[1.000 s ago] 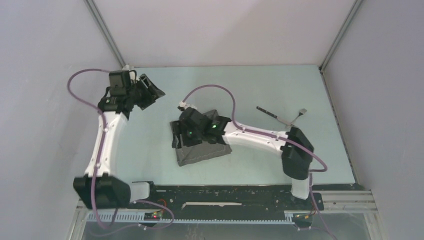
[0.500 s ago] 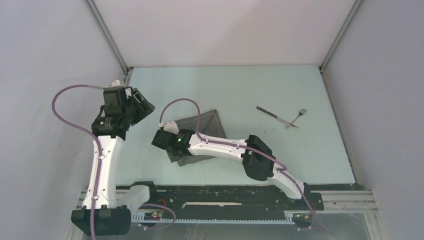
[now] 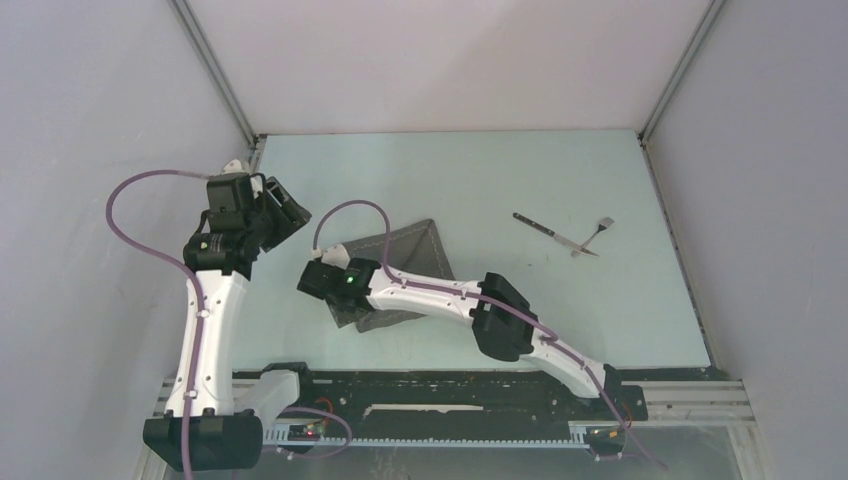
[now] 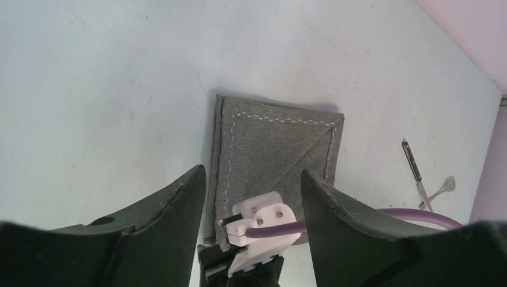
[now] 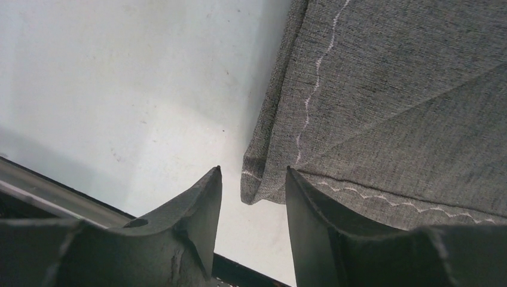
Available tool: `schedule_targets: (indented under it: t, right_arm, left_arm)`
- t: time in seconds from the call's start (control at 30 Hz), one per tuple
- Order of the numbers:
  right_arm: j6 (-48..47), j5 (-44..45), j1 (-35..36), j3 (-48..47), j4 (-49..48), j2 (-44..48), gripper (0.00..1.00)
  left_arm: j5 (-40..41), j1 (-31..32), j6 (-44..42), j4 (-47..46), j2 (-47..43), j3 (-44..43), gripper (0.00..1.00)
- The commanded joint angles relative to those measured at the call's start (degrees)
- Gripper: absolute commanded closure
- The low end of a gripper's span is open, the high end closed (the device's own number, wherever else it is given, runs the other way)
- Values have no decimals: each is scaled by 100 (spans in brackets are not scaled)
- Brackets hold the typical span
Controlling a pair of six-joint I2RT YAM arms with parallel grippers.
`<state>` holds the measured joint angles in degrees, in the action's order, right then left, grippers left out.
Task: Fold the napkin into a case and place the utensils inside
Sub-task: Pick up the upper triangle-folded napkin from the center of the board.
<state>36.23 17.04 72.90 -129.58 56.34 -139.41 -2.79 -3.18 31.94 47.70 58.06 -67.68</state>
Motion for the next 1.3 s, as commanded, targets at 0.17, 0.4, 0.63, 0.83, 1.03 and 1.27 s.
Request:
schedule_targets:
  t: [0.17,0.4,0.63,0.83,1.03,1.27]
  right_arm:
    - [-91,-63,40,-316,285,-297,46]
    - [-122,-77,41,-305,333,-514,47]
    - [-146,1,40,-226,412,-708,47]
    - [-209,225,41,-232,537,-907,56]
    - [-327,345,36,-288,551,-846,72]
    - [-486,318,-67,-173,330,-529,100]
  left_arm:
    - [-62,-49,-76,-146,-13,-26,34]
    - [-73,-60,-76,-156,3,-18,34]
    - [-82,-60,-79,-155,-1,-25,34]
    - [-72,-62,-74,-160,-23,63,34]
    - [-77,-62,-76,-199,-15,167,34]
    - [-123,-65,-84,-243,50,317,34]
